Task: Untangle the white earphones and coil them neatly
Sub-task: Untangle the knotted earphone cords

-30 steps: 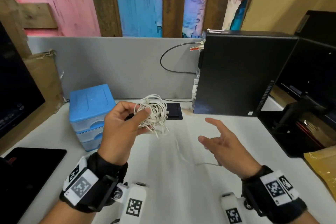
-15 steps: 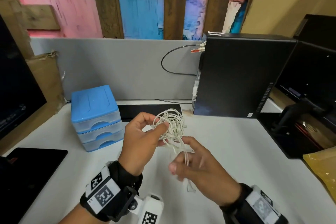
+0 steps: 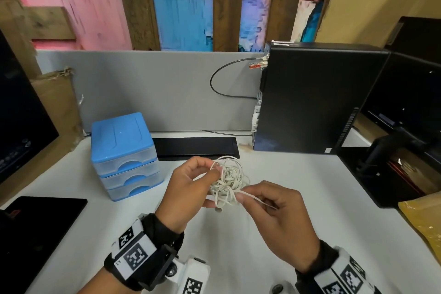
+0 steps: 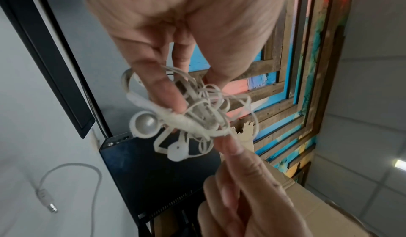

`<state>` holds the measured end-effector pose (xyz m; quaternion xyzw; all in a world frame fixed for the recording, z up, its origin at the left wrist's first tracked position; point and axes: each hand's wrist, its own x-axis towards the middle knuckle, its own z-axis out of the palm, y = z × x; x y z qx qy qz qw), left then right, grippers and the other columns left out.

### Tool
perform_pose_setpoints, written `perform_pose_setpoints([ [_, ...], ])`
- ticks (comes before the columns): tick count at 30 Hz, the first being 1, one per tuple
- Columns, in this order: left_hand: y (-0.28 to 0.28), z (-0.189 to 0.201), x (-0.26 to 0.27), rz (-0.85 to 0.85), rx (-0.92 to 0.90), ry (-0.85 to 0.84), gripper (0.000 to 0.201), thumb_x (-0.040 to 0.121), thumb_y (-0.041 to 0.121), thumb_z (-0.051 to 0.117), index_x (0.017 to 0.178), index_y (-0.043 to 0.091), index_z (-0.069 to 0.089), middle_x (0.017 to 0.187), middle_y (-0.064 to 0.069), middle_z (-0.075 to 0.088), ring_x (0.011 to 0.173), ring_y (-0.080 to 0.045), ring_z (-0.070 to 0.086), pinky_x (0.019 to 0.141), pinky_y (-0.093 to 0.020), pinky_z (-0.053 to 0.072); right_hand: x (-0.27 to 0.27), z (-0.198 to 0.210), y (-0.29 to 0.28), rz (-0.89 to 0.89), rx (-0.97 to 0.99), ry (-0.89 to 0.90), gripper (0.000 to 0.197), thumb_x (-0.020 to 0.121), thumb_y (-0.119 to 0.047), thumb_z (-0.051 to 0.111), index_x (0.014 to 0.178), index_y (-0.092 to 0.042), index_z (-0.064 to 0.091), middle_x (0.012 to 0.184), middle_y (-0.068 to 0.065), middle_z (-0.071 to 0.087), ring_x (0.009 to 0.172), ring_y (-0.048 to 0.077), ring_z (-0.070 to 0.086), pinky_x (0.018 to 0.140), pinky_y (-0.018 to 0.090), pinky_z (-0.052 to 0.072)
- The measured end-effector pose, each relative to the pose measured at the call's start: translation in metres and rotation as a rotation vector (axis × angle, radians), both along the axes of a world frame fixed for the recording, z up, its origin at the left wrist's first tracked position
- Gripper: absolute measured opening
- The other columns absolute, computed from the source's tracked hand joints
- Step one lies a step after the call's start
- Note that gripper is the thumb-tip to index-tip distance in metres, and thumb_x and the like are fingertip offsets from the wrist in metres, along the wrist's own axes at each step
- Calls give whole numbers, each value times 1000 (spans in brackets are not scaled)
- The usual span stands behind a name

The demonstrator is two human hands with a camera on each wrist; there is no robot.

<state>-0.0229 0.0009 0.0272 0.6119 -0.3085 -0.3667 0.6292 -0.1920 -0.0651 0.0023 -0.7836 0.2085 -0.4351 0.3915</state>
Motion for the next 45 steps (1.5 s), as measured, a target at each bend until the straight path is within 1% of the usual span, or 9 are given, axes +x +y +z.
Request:
perform_pose_setpoints([
  [7, 3, -1, 0, -363, 29, -81, 29, 99, 45, 50, 118, 29, 66, 99, -4, 76, 71, -17, 69, 48, -25, 50, -5, 4, -10, -49, 43, -26, 14, 85, -31, 75, 77, -20, 72, 67, 1, 68, 57, 21, 59, 56, 39, 51],
  [12, 5, -6, 9, -502, 30, 127, 53, 80, 54, 57, 126, 28, 68, 128, -15, 67, 119, -41, 60, 102, -63, 41, -8, 9, -15, -62, 121, -55, 17, 85, -18, 77, 70, -20, 69, 59, 1, 66, 47, 13, 54, 51, 24, 46],
  [17, 7, -10, 10, -618, -34, -98, 56, 80, 20, 77, 132, 17, 58, 126, -11, 68, 116, -33, 62, 96, -41, 46, -8, 13, -19, -91, 179, -113, 12, 82, -18, 76, 74, -12, 70, 63, 15, 64, 55, 25, 58, 56, 30, 49],
  [20, 5, -10, 7, -543, -96, -203, 48, 81, 24, 78, 126, 17, 63, 122, -7, 71, 115, -32, 64, 100, -53, 45, -11, 14, -24, -90, 196, -121, 4, 84, -18, 75, 80, -18, 75, 68, 16, 67, 61, 31, 64, 61, 41, 53],
  [23, 4, -7, 5, -479, -160, -91, 43, 84, 16, 72, 125, 8, 62, 120, -9, 72, 110, -21, 68, 90, -28, 53, -13, 18, -26, -46, 208, -117, 8, 88, -13, 72, 86, -18, 78, 76, 10, 74, 71, 36, 68, 69, 44, 56],
  [32, 11, 1, 2, -626, -122, 32, 42, 85, 56, 65, 77, 15, 67, 67, -6, 58, 57, -15, 54, 63, -26, 50, -23, 39, -25, 167, 248, -107, 14, 86, -17, 64, 90, -9, 75, 70, -8, 69, 53, 13, 51, 54, 13, 42],
  [37, 11, 1, 8, -573, -71, -74, 51, 84, 54, 56, 87, 6, 71, 83, -19, 63, 68, -17, 58, 65, -25, 51, -22, 47, -17, 220, 368, -106, 18, 82, -17, 65, 86, -1, 72, 71, 1, 70, 42, 15, 45, 45, 14, 36],
  [42, 9, 3, -2, -473, -126, -70, 35, 84, 47, 63, 114, 29, 70, 106, -7, 74, 85, -18, 70, 69, -34, 59, -21, 44, -17, 122, 392, -87, 13, 80, -22, 71, 78, -9, 73, 62, 21, 59, 44, 18, 42, 46, 21, 39],
  [45, 8, 4, -7, -368, -216, -9, 46, 91, 27, 66, 133, 34, 51, 108, -5, 72, 78, -27, 72, 54, -31, 56, -21, 41, -21, 72, 414, -75, 11, 88, -6, 70, 77, -4, 72, 61, 6, 64, 42, 17, 44, 46, 20, 38],
])
